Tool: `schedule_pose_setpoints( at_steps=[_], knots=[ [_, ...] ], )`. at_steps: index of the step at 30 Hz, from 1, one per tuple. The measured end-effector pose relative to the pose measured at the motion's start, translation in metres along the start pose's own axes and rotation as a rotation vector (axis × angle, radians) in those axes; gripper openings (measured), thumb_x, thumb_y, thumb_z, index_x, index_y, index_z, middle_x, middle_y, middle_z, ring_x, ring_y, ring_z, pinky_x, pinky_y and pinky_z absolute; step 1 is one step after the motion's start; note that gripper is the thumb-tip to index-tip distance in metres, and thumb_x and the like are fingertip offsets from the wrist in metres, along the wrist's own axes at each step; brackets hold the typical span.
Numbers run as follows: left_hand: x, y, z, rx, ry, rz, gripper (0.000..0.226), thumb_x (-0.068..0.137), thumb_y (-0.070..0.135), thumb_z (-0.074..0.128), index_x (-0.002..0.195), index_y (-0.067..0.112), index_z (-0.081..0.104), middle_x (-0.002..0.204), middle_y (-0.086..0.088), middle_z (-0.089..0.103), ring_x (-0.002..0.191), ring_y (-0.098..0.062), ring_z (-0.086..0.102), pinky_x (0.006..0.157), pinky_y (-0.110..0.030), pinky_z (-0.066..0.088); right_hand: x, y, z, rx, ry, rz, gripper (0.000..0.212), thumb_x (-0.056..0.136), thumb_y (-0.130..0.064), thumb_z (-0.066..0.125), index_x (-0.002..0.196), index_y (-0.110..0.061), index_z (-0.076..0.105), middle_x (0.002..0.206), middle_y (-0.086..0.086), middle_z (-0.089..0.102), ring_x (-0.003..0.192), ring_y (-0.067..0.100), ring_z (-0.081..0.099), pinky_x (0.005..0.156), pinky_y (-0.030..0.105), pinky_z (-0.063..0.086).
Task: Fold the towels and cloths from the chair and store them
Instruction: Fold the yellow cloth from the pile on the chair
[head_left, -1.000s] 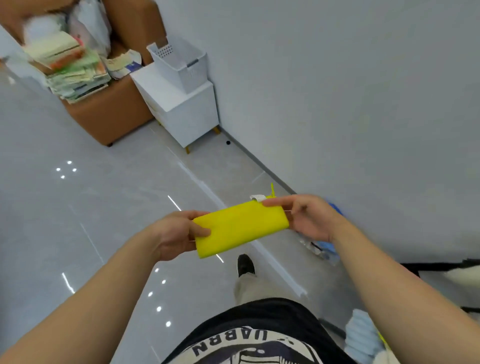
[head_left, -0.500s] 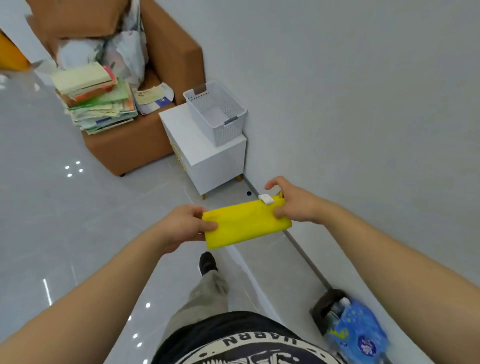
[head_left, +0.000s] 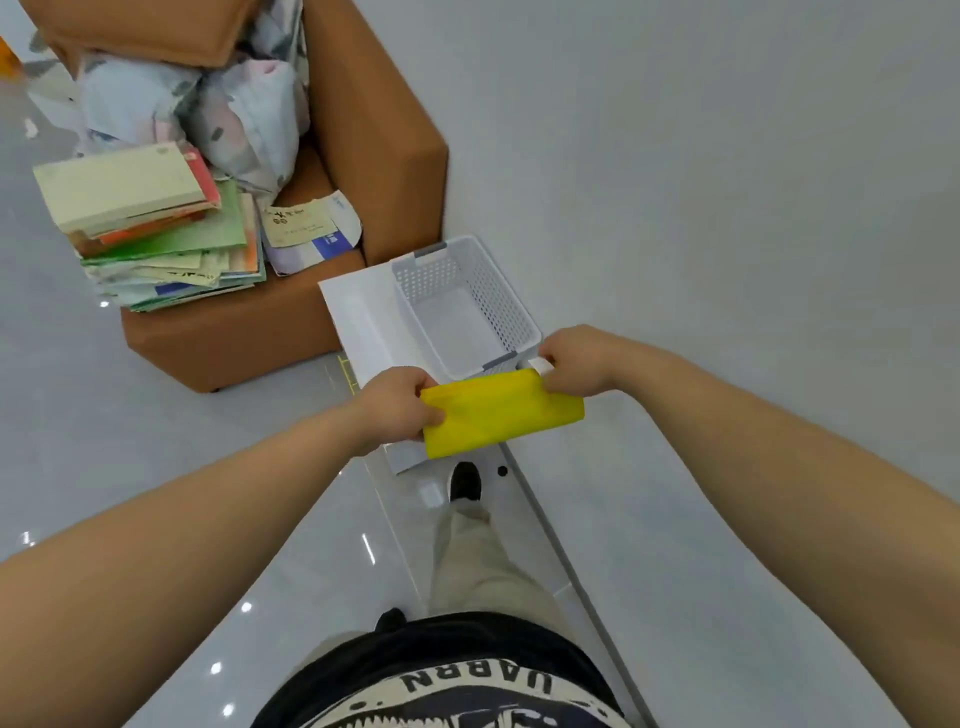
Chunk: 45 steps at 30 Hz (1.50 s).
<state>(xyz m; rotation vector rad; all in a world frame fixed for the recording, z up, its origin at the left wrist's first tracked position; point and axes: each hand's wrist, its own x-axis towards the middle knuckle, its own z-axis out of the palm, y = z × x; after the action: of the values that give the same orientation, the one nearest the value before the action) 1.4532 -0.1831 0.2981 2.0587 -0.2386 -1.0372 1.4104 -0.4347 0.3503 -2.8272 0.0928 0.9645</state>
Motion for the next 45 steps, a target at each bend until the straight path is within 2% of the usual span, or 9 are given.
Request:
schedule_pose_setpoints(
  at_steps=[5, 9, 13, 18, 22, 26, 30, 36, 45],
  knots=[
    [0.131, 0.027, -0.032, 0.321, 0.083, 0.014, 0.036, 0.094, 0.011, 0.055, 0.13, 0.012, 0.054, 0.123, -0.011, 0.058, 0.096, -0.023, 0.051, 0.076, -0.033, 0.046, 0.16, 0.028, -0.052, -0.268, -0.112, -0.076, 0.02, 0.093, -0.019, 0.051, 0.11, -0.012, 0.06, 0.118, 0.013, 0.063, 0.096, 0.029, 0.056, 0.073, 0.031, 0.038],
    [0.217, 0.028, -0.045, 0.497, 0.024, -0.02, 0.032, 0.089, 0.005, 0.053, 0.121, 0.007, 0.049, 0.11, -0.014, 0.06, 0.085, -0.025, 0.052, 0.066, -0.033, 0.04, 0.266, 0.044, -0.061, -0.456, -0.255, -0.146, 0.024, 0.09, -0.012, 0.053, 0.113, -0.014, 0.06, 0.119, 0.011, 0.062, 0.101, 0.029, 0.06, 0.073, 0.033, 0.042],
    [0.286, 0.023, -0.05, 0.839, -0.093, -0.061, 0.037, 0.089, 0.017, 0.057, 0.123, 0.012, 0.043, 0.101, -0.009, 0.056, 0.094, -0.028, 0.05, 0.078, -0.036, 0.036, 0.349, 0.045, -0.032, -0.666, -0.365, -0.291, 0.024, 0.088, -0.015, 0.057, 0.111, -0.018, 0.062, 0.112, 0.007, 0.064, 0.1, 0.028, 0.063, 0.077, 0.036, 0.046],
    [0.36, 0.006, -0.033, 1.135, -0.313, -0.046, 0.04, 0.091, 0.023, 0.057, 0.13, 0.015, 0.049, 0.121, -0.007, 0.059, 0.123, -0.031, 0.048, 0.105, -0.045, 0.031, 0.423, 0.044, 0.011, -0.889, -0.534, -0.374, 0.016, 0.088, -0.015, 0.056, 0.101, -0.021, 0.063, 0.091, -0.001, 0.059, 0.096, 0.027, 0.062, 0.086, 0.039, 0.042],
    [0.399, 0.0, -0.013, 1.086, -0.493, -0.151, 0.027, 0.094, 0.018, 0.057, 0.12, 0.014, 0.054, 0.093, -0.001, 0.049, 0.109, -0.029, 0.051, 0.103, -0.044, 0.034, 0.454, 0.049, 0.036, -0.908, -0.691, -0.356, 0.012, 0.084, -0.009, 0.056, 0.092, -0.012, 0.066, 0.083, 0.004, 0.06, 0.083, 0.03, 0.065, 0.083, 0.043, 0.058],
    [0.415, -0.019, 0.002, 1.086, -0.561, -0.192, 0.019, 0.098, 0.016, 0.054, 0.117, 0.016, 0.053, 0.108, -0.006, 0.048, 0.123, -0.033, 0.052, 0.1, -0.043, 0.038, 0.464, 0.05, 0.056, -0.915, -0.762, -0.392, 0.008, 0.084, -0.007, 0.059, 0.079, -0.012, 0.059, 0.08, 0.004, 0.057, 0.085, 0.029, 0.066, 0.082, 0.042, 0.058],
    [0.423, -0.035, 0.017, 1.108, -0.569, -0.152, 0.023, 0.098, 0.014, 0.053, 0.119, 0.013, 0.059, 0.118, -0.007, 0.057, 0.123, -0.032, 0.055, 0.1, -0.042, 0.039, 0.463, 0.057, 0.076, -0.909, -0.752, -0.393, 0.008, 0.091, -0.007, 0.056, 0.093, -0.015, 0.057, 0.078, 0.001, 0.05, 0.089, 0.03, 0.059, 0.083, 0.042, 0.054],
    [0.435, -0.059, 0.033, 1.195, -0.564, -0.138, 0.016, 0.092, 0.017, 0.057, 0.106, 0.013, 0.063, 0.11, -0.001, 0.062, 0.109, -0.03, 0.062, 0.099, -0.041, 0.045, 0.468, 0.062, 0.091, -0.937, -0.644, -0.39, 0.033, 0.098, -0.012, 0.047, 0.128, -0.012, 0.059, 0.134, 0.01, 0.058, 0.124, 0.032, 0.055, 0.1, 0.047, 0.043],
    [0.434, -0.066, 0.045, 1.428, -0.547, -0.019, 0.023, 0.084, 0.012, 0.052, 0.104, 0.014, 0.064, 0.104, -0.006, 0.065, 0.094, -0.03, 0.062, 0.083, -0.04, 0.05, 0.469, 0.052, 0.084, -0.947, -0.687, -0.343, 0.04, 0.089, -0.026, 0.061, 0.128, -0.018, 0.058, 0.133, 0.007, 0.056, 0.126, 0.03, 0.051, 0.102, 0.044, 0.037]
  ],
)
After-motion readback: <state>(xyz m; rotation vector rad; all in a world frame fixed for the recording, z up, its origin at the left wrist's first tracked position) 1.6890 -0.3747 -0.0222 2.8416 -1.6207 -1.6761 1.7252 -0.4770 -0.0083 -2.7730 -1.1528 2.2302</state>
